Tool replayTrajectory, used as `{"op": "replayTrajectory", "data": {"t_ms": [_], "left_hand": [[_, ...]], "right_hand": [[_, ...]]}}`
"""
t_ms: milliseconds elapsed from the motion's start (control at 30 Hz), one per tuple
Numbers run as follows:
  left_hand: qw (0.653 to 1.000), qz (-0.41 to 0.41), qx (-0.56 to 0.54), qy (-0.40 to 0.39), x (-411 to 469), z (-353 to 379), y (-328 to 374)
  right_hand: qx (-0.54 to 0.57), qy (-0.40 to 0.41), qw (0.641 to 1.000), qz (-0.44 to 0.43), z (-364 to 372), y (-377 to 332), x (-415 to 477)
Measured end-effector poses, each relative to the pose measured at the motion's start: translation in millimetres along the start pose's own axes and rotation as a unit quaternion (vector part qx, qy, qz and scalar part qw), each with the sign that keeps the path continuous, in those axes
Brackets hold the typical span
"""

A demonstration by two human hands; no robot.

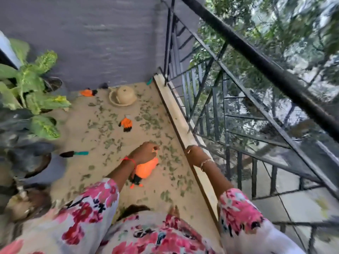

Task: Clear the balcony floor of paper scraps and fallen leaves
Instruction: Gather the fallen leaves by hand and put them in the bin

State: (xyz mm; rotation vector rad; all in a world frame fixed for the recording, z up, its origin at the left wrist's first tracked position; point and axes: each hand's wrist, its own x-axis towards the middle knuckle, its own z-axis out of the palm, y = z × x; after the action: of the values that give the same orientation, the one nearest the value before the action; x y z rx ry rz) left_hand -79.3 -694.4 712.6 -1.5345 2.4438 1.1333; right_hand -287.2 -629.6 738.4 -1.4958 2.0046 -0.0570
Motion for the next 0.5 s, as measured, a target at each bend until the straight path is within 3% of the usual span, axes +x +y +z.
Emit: {"op": "replayTrajectory", "data": {"t_ms": [200, 500], "left_hand": [[0.997, -0.032, -0.028, 0.064, 49.6, -23.9, 16.7], [0.991, -0.080, -0.056, 0.093, 140.9, -71.5, 1.8]], "right_hand": [[-0.012, 0.012, 0.998, -0.065, -45.2, 5.9, 59.1], [-0.035, -0.036, 0.989, -0.139, -89.6, -7.2, 176.0]]}}
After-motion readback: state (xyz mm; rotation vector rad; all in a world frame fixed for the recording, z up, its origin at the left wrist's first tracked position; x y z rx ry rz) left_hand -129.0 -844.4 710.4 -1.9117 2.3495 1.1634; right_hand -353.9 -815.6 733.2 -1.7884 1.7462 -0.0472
